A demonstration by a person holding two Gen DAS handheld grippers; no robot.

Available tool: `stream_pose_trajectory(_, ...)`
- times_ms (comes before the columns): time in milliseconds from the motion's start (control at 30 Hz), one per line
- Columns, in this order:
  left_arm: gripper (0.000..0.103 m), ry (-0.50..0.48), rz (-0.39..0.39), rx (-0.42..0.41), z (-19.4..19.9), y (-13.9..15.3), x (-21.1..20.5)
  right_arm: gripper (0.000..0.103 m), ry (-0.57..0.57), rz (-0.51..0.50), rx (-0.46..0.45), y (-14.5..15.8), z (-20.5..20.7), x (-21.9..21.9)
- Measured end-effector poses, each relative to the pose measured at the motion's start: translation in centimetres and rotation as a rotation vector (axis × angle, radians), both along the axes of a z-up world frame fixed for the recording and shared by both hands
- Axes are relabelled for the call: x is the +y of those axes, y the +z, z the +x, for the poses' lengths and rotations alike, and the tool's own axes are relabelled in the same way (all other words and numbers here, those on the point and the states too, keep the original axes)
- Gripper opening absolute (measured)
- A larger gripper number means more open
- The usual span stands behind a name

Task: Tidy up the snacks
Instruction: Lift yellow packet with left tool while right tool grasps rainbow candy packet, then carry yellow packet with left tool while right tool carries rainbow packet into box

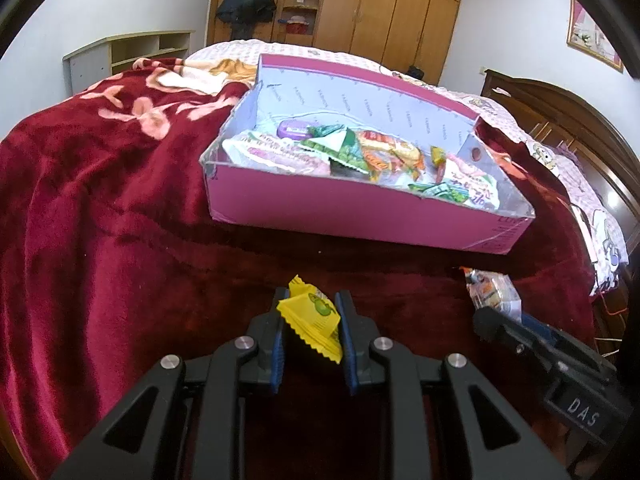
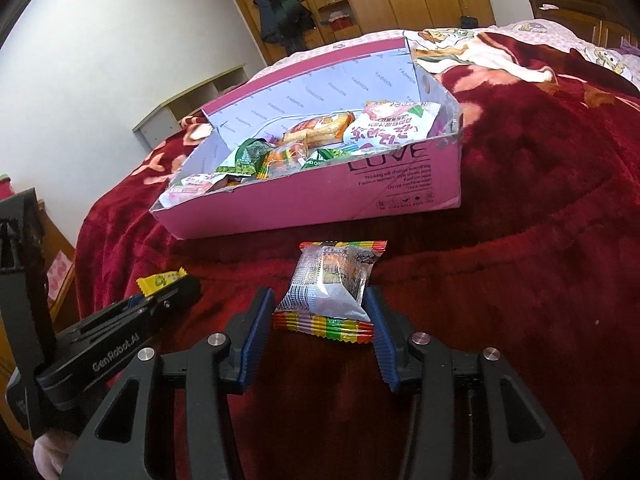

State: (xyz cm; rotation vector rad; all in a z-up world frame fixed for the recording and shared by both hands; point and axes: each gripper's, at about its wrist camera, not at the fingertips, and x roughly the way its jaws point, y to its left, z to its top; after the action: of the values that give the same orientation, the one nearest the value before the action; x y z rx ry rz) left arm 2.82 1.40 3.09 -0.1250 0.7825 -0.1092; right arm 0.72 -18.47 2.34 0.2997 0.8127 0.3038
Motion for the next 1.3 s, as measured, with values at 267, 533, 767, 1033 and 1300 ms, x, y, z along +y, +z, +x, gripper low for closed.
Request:
stream_pose_trajectory(267,0.024,-0.025,0.008,-0.036,-1.0,1.4,-0.7,0.048,0.006,0.012,-0.012,0.7,-1.4,-0.5)
stream_pose_trajectory(533,0.024,-0.054,0.014,-0.073,-1.7,2.9,-1.6,0.048,0.023,-0.008,-0.05,2.3,-2.0,-0.5)
stream_pose_trajectory(767,0.024,-0.073,0.016,-0.092,-1.3,4.2,-2.2,0.048,0.03,-0.016,-0.083,3.7,-1.5,-0.4)
stream_pose_trajectory(1033,0.024,-0.076,0.021,-0.11,0.3,5.7,-2.4,0.048,0.046,-0.033,-0.12,5.4,-0.4,-0.1)
stream_pose_trajectory(1300,0.024,-0.059,0.029,-0.136,2.7,7.0,-2.6,0.048,0.053,-0.059,-0.141,6.6,1.4,0.1)
